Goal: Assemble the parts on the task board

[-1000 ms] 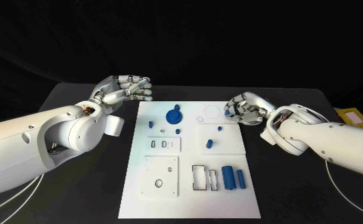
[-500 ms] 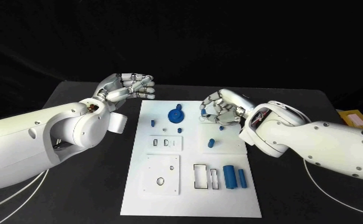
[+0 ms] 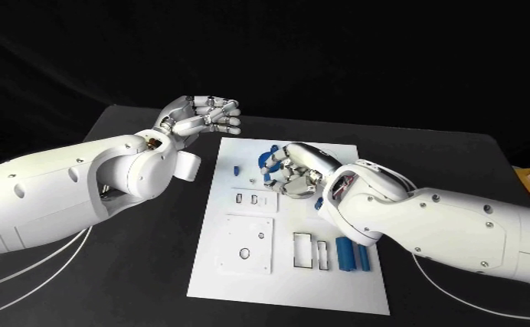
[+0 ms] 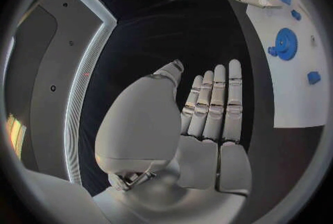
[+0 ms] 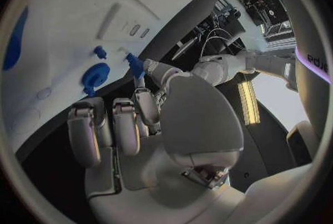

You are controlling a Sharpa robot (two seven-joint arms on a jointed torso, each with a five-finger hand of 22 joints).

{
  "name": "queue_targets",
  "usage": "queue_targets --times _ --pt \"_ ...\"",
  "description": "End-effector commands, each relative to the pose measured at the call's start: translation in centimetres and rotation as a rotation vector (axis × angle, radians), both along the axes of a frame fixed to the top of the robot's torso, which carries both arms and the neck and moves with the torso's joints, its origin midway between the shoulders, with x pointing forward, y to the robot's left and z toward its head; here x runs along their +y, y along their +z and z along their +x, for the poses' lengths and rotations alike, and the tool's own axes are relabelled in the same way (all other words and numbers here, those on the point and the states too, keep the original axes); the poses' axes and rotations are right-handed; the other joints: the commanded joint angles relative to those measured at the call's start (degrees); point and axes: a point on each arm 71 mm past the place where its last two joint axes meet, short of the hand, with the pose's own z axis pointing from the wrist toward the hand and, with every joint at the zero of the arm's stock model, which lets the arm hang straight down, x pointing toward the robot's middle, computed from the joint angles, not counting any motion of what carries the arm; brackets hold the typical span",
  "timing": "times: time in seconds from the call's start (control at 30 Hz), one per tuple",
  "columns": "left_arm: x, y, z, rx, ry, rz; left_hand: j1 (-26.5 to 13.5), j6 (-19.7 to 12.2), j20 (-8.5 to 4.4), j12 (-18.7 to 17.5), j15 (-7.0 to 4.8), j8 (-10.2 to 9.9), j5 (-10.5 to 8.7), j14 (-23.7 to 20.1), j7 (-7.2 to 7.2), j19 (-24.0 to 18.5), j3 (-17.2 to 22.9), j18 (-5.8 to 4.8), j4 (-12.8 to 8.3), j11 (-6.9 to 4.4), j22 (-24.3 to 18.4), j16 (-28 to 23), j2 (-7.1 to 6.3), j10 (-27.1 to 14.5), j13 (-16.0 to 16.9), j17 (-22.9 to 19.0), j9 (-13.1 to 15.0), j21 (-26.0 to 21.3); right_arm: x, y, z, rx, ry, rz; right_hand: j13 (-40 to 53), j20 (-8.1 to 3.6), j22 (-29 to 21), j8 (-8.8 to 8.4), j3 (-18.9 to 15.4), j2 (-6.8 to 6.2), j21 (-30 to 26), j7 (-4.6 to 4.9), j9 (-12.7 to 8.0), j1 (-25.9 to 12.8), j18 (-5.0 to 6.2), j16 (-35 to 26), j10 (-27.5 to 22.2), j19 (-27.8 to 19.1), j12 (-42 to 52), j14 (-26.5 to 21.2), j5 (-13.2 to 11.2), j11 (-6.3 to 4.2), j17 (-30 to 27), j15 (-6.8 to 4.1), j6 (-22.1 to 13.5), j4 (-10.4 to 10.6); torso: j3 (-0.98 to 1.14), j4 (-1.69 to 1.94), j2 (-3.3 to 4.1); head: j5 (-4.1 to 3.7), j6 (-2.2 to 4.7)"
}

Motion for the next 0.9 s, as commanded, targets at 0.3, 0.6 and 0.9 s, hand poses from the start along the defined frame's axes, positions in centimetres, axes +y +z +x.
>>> queue_targets --times 0.3,0.6,0.9 --pt "-0.5 0.1 0.0 0.000 -0.025 -0.011 -0.07 -0.13 0.13 -0.30 0.11 -0.27 -0.28 -0.45 0.02 -0.52 0.49 0.98 0.07 0.11 0.08 -0.46 0.06 0.20 0.07 0.15 -0.03 0.27 2.0 -2.3 -1.4 0.007 0.014 -0.059 -0.04 -0.42 15.09 0.62 0.21 0.48 0.31 -0.12 0.66 -0.42 -0.39 0.02 -0.32 5.89 -0.25 5.02 0.39 0.15 11.30 -0.34 -0.05 0.00 0.01 0.08 0.10 0.83 -0.67" --pt "-0.4 0.1 0.0 0.001 -0.024 -0.011 -0.07 -0.13 0.13 -0.30 0.11 -0.27 -0.28 -0.45 0.02 -0.52 0.49 0.98 0.07 0.11 0.08 -0.46 0.06 0.20 0.07 0.15 -0.03 0.27 2.1 -2.9 -1.7 0.015 0.023 -0.081 -0.08 -0.42 15.09 0.65 0.15 0.40 0.31 -0.11 0.68 -0.62 -0.39 0.00 -0.32 5.89 -0.30 5.01 0.37 0.16 11.27 -0.33 -0.16 0.03 0.04 -0.13 0.01 1.07 -1.23" --pt "-0.3 0.0 0.0 0.001 -0.023 -0.010 -0.07 -0.13 0.13 -0.30 0.11 -0.27 -0.28 -0.45 0.02 -0.52 0.49 0.98 0.07 0.11 0.08 -0.46 0.06 0.20 0.07 0.15 -0.03 0.27 1.7 -3.2 -1.6 0.002 0.014 -0.106 -0.04 -0.42 15.09 0.73 0.02 0.26 0.31 -0.10 0.72 -0.95 -0.39 -0.01 -0.26 5.89 -0.27 5.00 0.27 0.18 11.25 -0.32 -0.25 0.10 0.03 -0.02 0.02 0.83 -1.41"
